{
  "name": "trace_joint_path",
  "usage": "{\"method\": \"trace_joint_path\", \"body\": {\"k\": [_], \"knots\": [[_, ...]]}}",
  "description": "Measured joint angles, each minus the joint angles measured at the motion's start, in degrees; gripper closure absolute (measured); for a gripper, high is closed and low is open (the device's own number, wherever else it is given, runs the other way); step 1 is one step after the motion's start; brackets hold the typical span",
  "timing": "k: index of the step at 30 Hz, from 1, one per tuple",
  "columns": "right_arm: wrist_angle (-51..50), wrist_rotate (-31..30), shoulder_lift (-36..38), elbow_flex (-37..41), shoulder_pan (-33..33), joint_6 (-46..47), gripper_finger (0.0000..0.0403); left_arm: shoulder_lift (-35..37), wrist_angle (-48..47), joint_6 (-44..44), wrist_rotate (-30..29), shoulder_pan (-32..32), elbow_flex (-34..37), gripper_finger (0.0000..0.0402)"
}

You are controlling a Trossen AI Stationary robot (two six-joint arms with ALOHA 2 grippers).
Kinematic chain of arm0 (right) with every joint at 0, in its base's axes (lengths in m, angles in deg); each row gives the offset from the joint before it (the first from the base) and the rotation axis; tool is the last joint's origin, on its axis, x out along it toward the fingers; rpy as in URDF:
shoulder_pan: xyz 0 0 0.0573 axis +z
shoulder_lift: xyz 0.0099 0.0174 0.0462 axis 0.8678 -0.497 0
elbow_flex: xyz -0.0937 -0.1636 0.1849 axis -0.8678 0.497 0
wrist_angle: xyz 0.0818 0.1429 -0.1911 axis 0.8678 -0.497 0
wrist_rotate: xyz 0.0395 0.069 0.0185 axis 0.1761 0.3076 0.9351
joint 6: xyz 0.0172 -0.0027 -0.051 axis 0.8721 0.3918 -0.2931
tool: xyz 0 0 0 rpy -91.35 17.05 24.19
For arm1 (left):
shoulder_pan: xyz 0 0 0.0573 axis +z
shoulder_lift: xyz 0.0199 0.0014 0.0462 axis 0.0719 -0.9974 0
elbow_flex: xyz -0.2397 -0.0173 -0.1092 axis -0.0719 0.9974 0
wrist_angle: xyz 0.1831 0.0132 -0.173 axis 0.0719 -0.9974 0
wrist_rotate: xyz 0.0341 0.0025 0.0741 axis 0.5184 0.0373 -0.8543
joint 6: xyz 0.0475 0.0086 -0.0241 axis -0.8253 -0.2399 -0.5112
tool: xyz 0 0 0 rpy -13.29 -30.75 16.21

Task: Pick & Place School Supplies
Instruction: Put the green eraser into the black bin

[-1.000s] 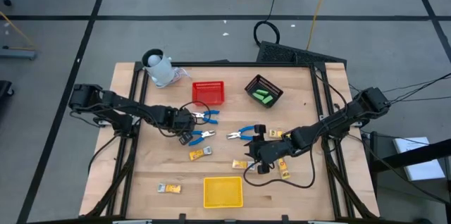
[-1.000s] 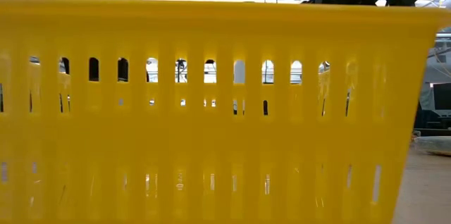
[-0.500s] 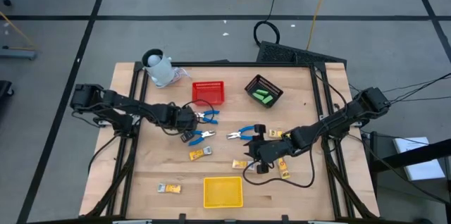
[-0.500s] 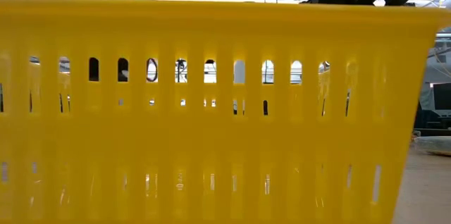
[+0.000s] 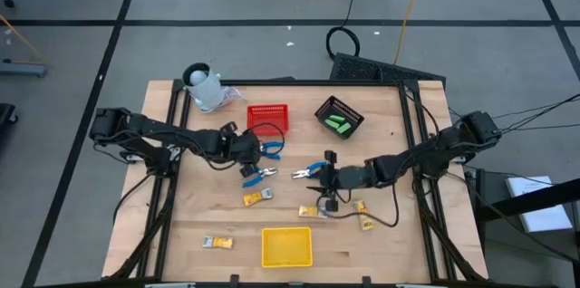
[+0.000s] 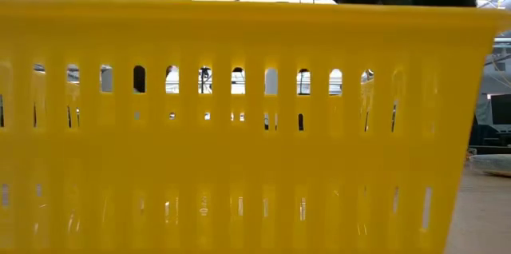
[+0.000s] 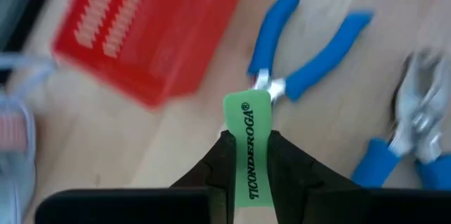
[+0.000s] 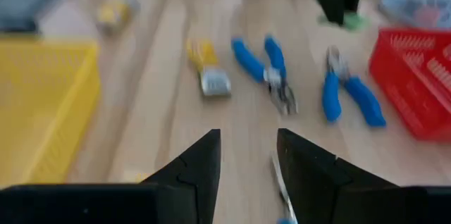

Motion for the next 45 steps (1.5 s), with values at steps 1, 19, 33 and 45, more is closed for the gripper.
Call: {"method": "trace_joint_path", "body": {"k": [1, 19, 33, 45], "knots": [[4.56, 1.27, 0.0, 1.69, -0.86, -0.36, 0.0273, 0.5, 1.55, -1.07, -0.18, 0.0, -0.02, 0.0349], [45.21, 19.71, 0.0, 13.6, -13.25, -1.17, 0.0273, 3.56, 42.9, -23.03, 14.41, 2.0, -0.11, 0.0349], [43.84, 20.21, 0.0, 13.6, -19.23, -0.18, 0.0223, -1.95, 52.04, -23.47, 21.89, 3.58, -0.04, 0.0349], [46.27, 22.77, 0.0, 13.6, -21.82, 0.39, 0.015, -1.9, 54.87, -24.4, 24.02, 2.84, -0.07, 0.0349]]}}
